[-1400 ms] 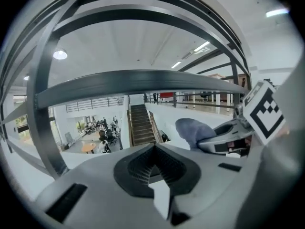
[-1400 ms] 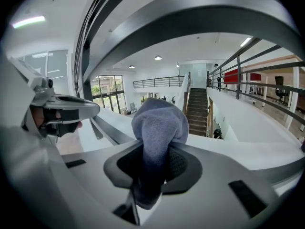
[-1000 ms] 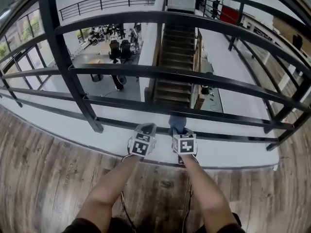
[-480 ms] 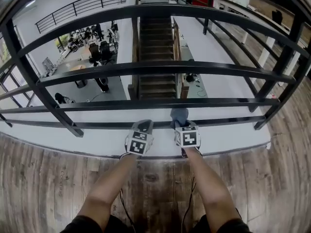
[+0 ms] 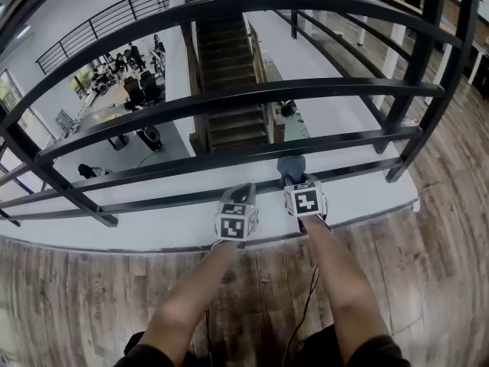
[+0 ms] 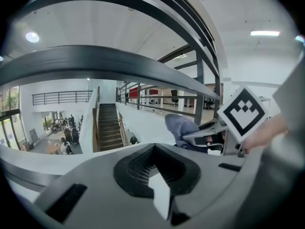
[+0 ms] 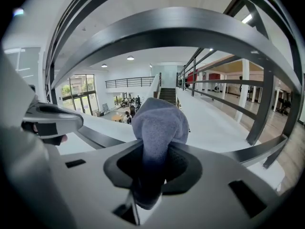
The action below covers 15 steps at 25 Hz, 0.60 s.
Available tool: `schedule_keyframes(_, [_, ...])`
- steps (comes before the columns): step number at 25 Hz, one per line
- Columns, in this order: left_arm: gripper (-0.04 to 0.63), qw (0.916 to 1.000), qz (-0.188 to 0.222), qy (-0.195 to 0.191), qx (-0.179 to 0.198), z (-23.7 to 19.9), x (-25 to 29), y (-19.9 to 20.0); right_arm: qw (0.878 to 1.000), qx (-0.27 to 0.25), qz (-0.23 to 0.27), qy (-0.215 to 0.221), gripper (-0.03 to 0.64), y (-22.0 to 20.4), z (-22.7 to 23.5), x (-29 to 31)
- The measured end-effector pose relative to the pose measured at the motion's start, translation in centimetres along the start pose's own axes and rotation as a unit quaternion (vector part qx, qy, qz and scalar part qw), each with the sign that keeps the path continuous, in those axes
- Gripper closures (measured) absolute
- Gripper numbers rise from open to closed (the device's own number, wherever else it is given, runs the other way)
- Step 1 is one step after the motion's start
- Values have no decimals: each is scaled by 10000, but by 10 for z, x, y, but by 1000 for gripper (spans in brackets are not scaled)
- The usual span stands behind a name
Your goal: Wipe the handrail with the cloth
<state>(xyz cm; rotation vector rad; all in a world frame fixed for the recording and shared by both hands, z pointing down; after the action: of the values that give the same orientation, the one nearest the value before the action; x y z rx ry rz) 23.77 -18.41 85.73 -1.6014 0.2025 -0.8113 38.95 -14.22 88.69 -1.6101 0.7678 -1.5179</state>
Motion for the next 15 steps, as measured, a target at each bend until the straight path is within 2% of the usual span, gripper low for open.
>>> schedule_keyframes(6, [594, 9997, 82, -220, 12, 63, 27, 24, 9996, -131, 29, -232, 529, -5, 62, -22])
schedule_keyframes(15, [593, 9988, -35, -463, 140, 138, 61, 27, 9987, -304, 94, -405, 529, -19, 149, -48])
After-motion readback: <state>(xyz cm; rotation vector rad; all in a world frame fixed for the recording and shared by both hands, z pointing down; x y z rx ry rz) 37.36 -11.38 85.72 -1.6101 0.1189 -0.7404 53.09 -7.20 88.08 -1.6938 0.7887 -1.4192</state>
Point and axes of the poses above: the fingertips, and each gripper's own axes: x forward along the fingers, z to its right, y out of its top, the point moved 4 cm from there along -x, backward along the fingers, and after that the axes turned 7 degrees about y, right-handed, at the moved point
